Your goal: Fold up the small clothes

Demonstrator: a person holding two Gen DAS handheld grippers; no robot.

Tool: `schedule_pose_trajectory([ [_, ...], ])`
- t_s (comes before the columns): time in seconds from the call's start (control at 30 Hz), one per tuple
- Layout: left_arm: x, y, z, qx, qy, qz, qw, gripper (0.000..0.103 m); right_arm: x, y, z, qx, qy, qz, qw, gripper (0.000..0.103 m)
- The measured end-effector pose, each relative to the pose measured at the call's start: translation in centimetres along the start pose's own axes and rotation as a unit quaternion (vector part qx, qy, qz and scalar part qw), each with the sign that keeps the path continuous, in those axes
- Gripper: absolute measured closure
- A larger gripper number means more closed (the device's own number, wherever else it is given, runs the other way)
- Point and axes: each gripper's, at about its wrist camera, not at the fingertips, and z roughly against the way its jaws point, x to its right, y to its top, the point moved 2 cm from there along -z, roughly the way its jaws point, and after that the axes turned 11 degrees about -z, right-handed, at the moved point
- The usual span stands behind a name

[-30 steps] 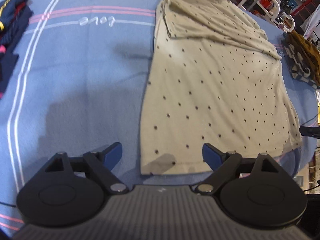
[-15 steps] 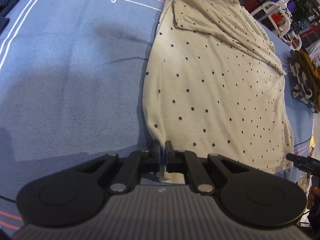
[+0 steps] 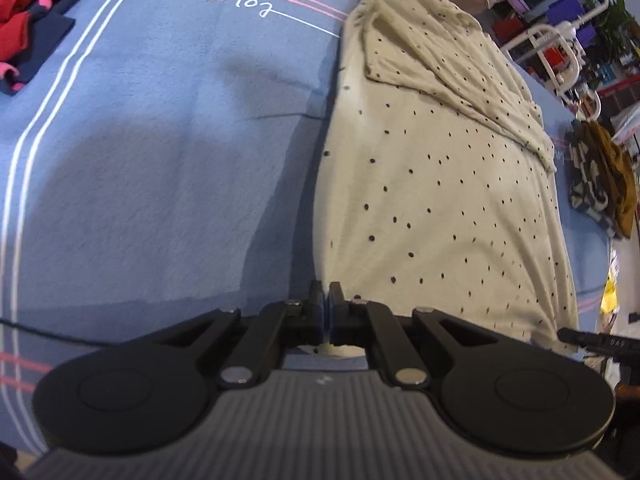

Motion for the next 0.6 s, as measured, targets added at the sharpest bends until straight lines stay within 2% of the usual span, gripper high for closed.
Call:
schedule_pose_trajectory([
  [0.07, 0.3, -0.6, 0.7, -0.006, 0.004, -0.009, 0.9999, 0.102, -0.4, -0.9, 0.4, -0.015, -0.002, 0.011, 1.000, 0.094],
  [0.3, -1.2, -2.9, 2.6, -0.034, 0.025, 0.020, 0.9989, 0.102, 0.5, -3.4, 1.7, -0.052, -0.012, 0.012, 0.998, 0.094],
  [0.47, -0.9, -2.1, 2.0, -0.056, 0.035, 0.011, 0.9978, 0.101, 1.4, -4.2, 1.7, -0.081, -0.009, 0.004, 0.997, 0.094],
  [0.6, 0.1, -0.3, 1.5, -0.057, 0.032, 0.009, 0.9978, 0.101, 0.9, -3.1, 1.2, -0.078, -0.002, -0.001, 0.997, 0.094],
])
